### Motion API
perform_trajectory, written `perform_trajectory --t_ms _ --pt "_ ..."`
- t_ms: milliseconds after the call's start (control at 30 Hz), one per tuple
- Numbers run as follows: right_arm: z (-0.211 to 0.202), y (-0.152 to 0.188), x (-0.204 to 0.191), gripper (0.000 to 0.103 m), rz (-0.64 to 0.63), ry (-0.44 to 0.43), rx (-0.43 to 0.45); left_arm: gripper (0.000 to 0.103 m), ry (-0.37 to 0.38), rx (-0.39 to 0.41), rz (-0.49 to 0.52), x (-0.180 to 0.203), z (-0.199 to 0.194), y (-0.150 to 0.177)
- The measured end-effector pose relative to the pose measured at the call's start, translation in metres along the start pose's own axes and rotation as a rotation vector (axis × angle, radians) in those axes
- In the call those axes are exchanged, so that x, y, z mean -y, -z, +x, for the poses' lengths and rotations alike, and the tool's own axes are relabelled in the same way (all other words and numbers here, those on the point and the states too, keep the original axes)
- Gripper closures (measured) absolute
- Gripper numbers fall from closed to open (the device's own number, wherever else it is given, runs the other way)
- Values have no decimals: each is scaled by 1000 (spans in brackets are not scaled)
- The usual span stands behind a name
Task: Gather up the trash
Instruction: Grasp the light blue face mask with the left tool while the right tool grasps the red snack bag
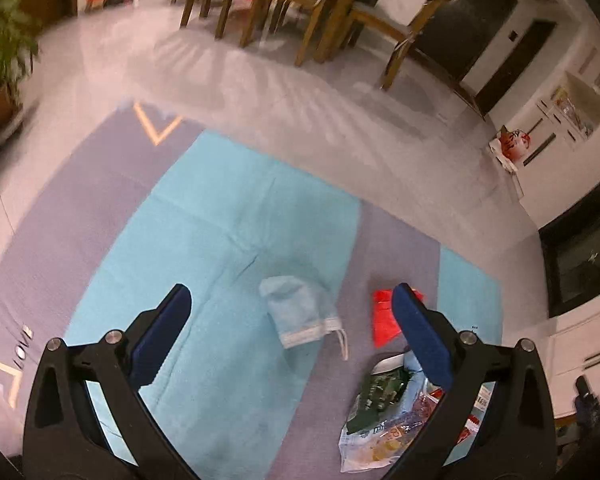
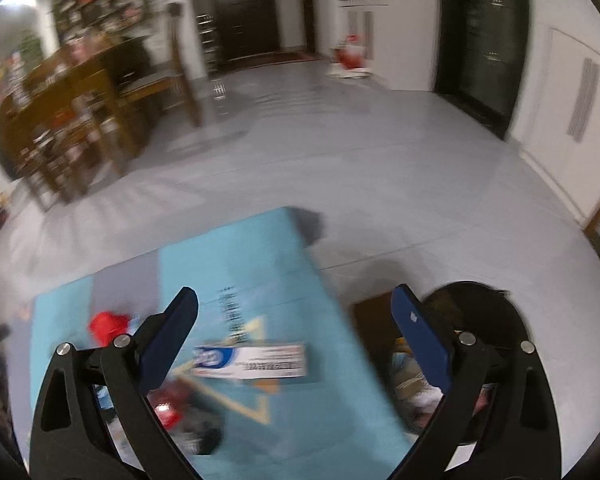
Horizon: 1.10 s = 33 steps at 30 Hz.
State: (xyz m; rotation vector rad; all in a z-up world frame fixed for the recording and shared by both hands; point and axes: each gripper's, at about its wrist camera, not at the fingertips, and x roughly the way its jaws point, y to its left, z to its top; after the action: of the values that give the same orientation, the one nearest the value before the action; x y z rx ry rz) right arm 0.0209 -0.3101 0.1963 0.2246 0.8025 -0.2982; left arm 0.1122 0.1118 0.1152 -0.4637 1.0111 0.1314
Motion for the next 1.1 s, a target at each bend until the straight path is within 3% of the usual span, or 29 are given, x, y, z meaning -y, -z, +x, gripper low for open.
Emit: perform_trajectory --t_ms 233,500,600,733,967,1100 --pt "35 10 -81 8 -138 -166 -122 5 21 -153 -37 -14 51 10" --pt "90 13 -181 36 -253 -377 -362 30 57 -235 -31 3 95 24" --pt "112 18 -222 39 -351 -397 -396 35 76 -243 -50 5 106 27" --pt "135 29 -248 39 -423 -405 -409 42 55 -239 -26 9 113 28" --pt "173 45 -250 39 -456 -405 -472 60 45 -254 -37 3 123 24" --pt "177 52 -247 50 -498 -379 -488 71 38 -253 -43 0 126 24"
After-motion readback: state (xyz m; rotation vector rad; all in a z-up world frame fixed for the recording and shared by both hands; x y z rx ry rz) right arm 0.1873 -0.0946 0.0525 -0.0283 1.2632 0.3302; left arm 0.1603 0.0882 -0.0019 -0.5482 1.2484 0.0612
